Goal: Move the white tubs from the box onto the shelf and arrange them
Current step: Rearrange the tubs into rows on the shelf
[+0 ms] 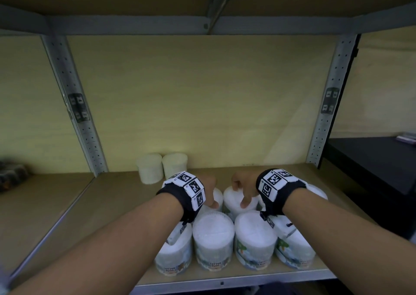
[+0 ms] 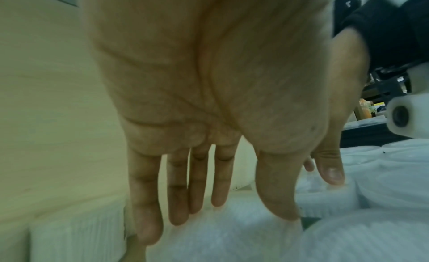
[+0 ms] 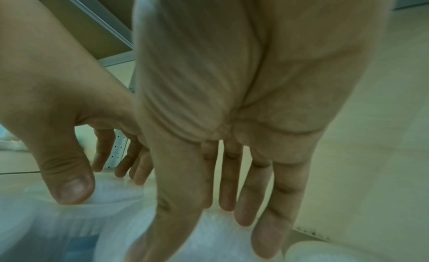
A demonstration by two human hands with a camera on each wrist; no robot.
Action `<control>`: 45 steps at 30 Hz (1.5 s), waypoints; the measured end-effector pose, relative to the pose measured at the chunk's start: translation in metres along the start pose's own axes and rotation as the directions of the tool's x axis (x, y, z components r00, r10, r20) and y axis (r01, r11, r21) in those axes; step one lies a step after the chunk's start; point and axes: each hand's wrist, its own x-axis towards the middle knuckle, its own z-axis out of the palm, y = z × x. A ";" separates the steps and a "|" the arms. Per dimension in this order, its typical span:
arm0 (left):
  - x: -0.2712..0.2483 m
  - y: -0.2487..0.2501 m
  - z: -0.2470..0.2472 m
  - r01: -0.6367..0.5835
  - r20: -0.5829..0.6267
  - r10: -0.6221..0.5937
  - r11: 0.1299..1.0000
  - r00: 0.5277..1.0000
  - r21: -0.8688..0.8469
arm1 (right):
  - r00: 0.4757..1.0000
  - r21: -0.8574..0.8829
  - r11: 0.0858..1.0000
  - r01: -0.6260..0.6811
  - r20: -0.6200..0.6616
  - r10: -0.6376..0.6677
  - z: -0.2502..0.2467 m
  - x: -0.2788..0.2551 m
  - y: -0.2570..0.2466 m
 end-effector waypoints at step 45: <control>0.067 -0.271 0.030 0.056 -0.231 -0.188 0.876 0.955 -0.479 | 0.972 -0.008 0.997 0.077 -0.221 -0.076 -0.062 0.235 -0.109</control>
